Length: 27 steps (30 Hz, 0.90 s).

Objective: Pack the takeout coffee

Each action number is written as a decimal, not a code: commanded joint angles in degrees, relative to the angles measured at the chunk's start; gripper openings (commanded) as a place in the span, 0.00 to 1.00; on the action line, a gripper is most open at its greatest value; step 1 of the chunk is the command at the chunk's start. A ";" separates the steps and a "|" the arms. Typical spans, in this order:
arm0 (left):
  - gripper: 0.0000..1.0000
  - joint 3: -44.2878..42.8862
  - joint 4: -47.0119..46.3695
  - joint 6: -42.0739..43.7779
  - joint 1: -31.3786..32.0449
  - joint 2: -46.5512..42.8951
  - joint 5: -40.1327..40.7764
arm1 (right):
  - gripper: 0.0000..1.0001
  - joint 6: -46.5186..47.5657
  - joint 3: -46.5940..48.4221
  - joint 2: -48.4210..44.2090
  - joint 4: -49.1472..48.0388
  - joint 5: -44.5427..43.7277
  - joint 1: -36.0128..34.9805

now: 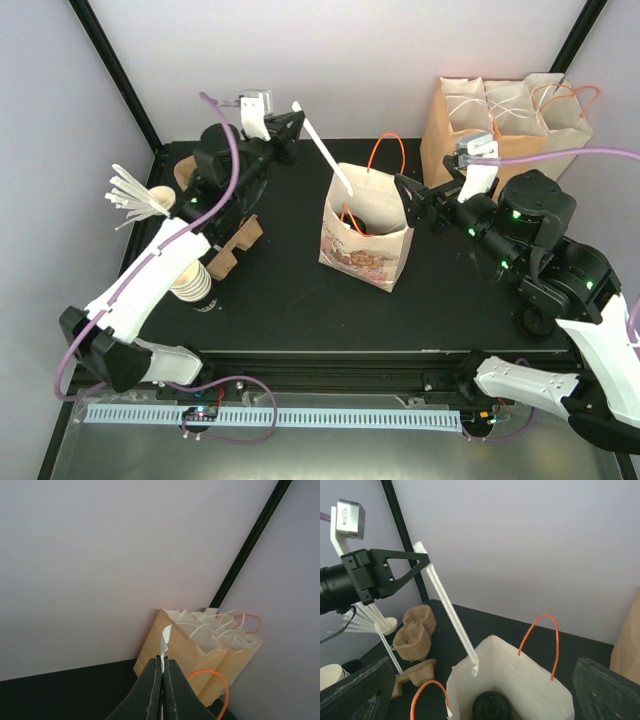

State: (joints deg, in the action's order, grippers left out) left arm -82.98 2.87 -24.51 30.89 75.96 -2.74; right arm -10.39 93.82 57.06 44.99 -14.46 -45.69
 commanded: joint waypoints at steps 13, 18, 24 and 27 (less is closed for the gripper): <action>0.99 -0.55 1.85 14.40 6.99 3.32 -5.53 | 1.00 -7.18 6.63 15.78 9.76 21.23 17.02; 0.99 -2.60 11.88 12.70 6.99 -1.98 -3.48 | 1.00 -7.54 1.86 15.30 6.61 19.29 17.04; 0.99 2.15 21.44 11.30 6.99 -10.09 -11.58 | 1.00 -5.78 -1.45 14.01 6.93 23.01 17.05; 0.99 10.46 20.14 10.07 7.01 -15.60 -15.82 | 1.00 -5.93 -7.40 9.70 3.20 20.94 17.04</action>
State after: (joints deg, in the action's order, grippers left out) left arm -80.16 18.57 -12.64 37.87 65.49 -11.49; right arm -16.82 91.44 71.94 51.83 6.20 -28.88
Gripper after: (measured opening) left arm 0.988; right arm 0.999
